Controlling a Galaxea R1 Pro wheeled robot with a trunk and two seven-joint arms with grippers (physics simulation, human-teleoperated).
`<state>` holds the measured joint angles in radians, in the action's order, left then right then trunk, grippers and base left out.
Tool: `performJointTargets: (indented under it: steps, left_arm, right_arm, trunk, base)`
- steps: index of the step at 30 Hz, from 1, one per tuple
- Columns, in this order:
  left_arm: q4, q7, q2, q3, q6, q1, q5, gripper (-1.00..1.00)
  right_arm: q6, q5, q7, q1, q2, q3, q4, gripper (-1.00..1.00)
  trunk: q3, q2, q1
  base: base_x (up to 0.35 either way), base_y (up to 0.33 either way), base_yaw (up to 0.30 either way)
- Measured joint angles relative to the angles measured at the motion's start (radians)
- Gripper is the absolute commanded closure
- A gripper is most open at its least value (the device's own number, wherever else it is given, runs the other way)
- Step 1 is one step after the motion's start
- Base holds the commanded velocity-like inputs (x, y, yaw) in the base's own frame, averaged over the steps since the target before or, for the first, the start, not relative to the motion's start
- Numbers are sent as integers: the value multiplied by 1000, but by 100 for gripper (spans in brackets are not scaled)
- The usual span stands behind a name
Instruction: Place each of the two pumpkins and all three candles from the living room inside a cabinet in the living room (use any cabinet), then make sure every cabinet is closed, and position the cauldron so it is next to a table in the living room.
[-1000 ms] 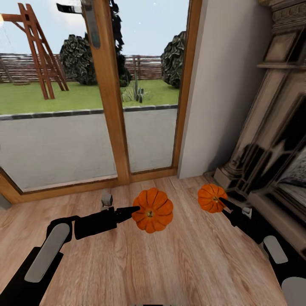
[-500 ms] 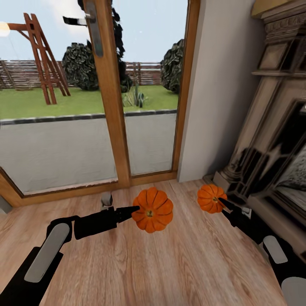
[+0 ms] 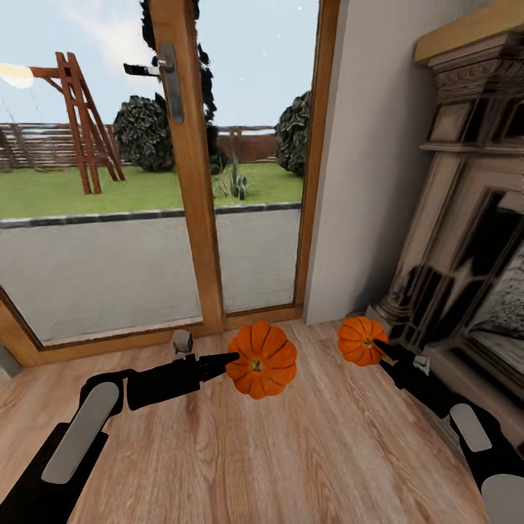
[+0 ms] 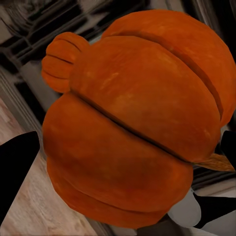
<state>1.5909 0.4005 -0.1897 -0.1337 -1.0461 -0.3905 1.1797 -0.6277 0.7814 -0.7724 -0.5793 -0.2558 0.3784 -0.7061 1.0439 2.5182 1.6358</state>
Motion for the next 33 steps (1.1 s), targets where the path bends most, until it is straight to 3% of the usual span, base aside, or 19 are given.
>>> performJointTargets:
  steps: [33]
  left_arm:
    - [0, 0, 0, 1, 0, 0, 0, 100]
  right_arm:
    - [-1, -1, 6, 0, 1, -13, 0, 100]
  trunk:
    - [-128, -8, -15]
  base:
    - [0, 0, 0]
